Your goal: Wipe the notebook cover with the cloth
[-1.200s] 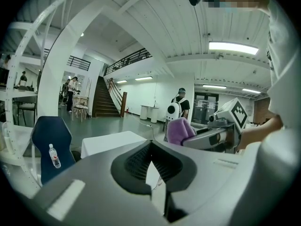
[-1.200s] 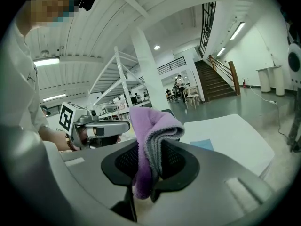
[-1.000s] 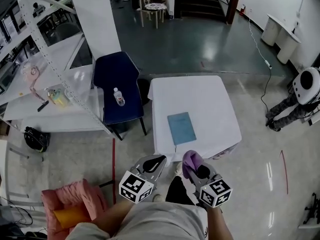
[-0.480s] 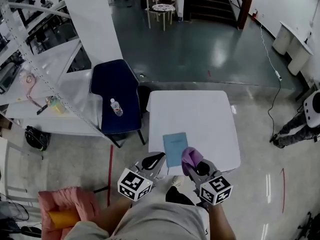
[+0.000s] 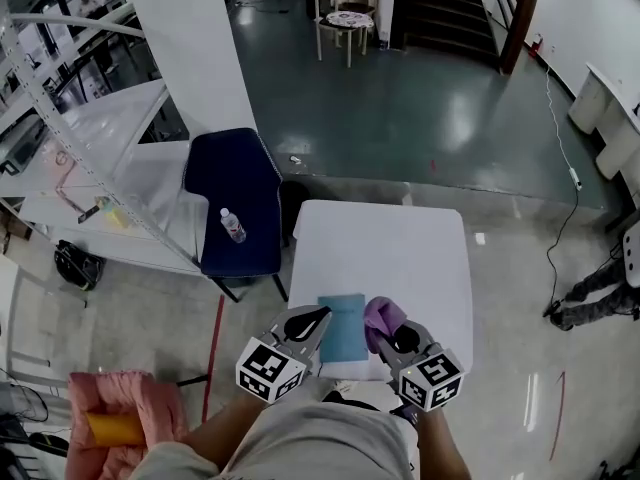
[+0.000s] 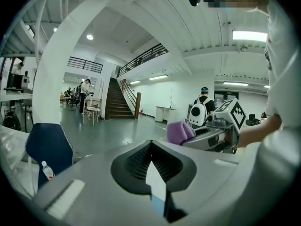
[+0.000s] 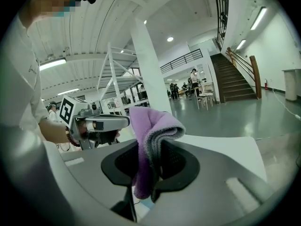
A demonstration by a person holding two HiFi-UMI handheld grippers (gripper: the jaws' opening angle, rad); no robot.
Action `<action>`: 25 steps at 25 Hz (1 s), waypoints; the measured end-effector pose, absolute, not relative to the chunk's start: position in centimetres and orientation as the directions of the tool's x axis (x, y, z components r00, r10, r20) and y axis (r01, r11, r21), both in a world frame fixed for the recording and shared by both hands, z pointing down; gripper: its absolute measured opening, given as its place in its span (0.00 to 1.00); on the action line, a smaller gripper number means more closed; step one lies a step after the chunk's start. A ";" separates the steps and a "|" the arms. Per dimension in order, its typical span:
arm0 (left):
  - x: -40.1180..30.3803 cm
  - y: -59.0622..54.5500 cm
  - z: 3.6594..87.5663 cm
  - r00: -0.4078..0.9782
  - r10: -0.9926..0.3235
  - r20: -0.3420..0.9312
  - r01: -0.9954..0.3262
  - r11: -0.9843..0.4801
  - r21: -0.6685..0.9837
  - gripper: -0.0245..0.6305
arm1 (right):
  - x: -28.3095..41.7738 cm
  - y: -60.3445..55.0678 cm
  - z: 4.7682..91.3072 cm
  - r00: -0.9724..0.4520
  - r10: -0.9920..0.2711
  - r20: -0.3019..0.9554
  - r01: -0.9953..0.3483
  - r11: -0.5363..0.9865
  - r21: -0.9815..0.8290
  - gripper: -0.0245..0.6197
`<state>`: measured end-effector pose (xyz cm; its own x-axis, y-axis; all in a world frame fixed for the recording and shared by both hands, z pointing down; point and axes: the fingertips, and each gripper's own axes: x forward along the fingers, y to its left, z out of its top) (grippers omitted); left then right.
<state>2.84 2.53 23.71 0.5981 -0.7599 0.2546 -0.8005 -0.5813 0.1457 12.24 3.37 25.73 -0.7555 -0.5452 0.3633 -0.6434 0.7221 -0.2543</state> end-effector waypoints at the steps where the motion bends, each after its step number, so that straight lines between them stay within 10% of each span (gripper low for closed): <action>1: 3.0 2.1 23.8 0.593 -0.764 0.254 -0.805 -0.576 0.145 0.04 | 12.6 2.9 25.9 -0.758 -0.541 0.364 -0.640 0.725 -0.255 0.20; 25: 0.9 0.0 26.1 0.512 -0.797 0.320 -0.859 -0.485 0.165 0.04 | 13.2 -1.0 28.6 -0.755 -0.491 0.434 -0.616 0.758 -0.213 0.20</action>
